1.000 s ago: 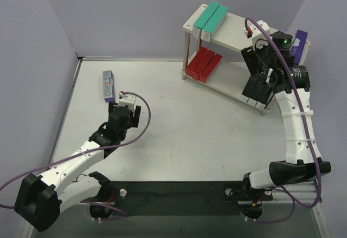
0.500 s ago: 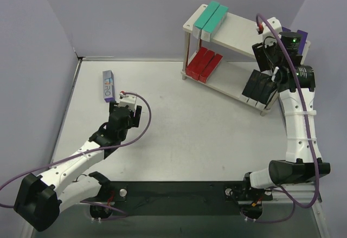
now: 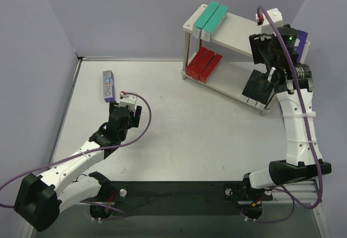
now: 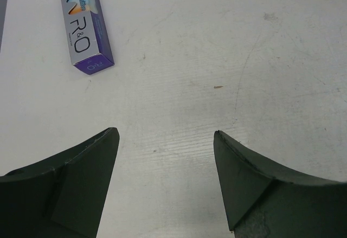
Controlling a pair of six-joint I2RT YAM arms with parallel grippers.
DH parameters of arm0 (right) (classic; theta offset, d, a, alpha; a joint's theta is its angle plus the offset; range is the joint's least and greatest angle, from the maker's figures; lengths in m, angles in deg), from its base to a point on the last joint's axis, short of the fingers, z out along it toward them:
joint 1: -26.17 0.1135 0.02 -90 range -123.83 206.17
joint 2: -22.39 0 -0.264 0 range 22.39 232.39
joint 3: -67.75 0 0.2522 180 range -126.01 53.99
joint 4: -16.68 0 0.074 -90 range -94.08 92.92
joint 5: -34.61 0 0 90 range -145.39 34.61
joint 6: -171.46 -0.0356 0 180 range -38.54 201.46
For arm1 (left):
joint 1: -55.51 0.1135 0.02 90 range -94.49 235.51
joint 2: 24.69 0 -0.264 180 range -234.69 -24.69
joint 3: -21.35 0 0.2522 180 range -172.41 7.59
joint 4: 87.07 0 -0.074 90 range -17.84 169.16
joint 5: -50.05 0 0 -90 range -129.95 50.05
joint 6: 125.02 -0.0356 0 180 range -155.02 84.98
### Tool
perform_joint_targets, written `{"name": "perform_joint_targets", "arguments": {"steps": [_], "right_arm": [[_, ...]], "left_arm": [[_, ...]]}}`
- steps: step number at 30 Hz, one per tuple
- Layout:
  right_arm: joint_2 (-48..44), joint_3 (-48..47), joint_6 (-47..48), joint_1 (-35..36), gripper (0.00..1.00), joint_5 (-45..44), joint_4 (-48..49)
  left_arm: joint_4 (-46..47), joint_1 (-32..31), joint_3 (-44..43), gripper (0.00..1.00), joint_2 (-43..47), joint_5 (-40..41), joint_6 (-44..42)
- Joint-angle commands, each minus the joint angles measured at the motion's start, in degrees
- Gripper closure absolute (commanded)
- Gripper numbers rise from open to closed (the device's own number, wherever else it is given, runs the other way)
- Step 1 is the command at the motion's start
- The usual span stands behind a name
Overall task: Place and organize the toothpastes onto the shelf
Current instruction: Adjust the toothpaste on the shelf.
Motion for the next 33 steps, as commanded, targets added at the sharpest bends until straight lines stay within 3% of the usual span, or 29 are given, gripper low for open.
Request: {"name": "perform_joint_targets", "arguments": {"steps": [1,9,22,33], "right_arm": [[2.4,-3.0,-0.2,2.5,0.40,-11.4,4.7],[8.7,-6.6,1.9,2.9,0.44,-22.2,8.6],[17.7,-14.4,2.3,2.2,0.48,-24.1,6.3],[17.5,-10.4,1.8,-0.1,0.56,-24.1,5.6]], "left_arm": [[2.1,-0.3,-0.6,0.19,0.7,1.3,-1.0],[-1.1,-0.7,-1.5,0.19,3.1,4.8,-1.1],[0.1,-1.5,-0.8,0.19,4.5,3.9,-1.3],[0.2,-1.8,-0.7,0.19,3.8,3.3,-1.3]]}}
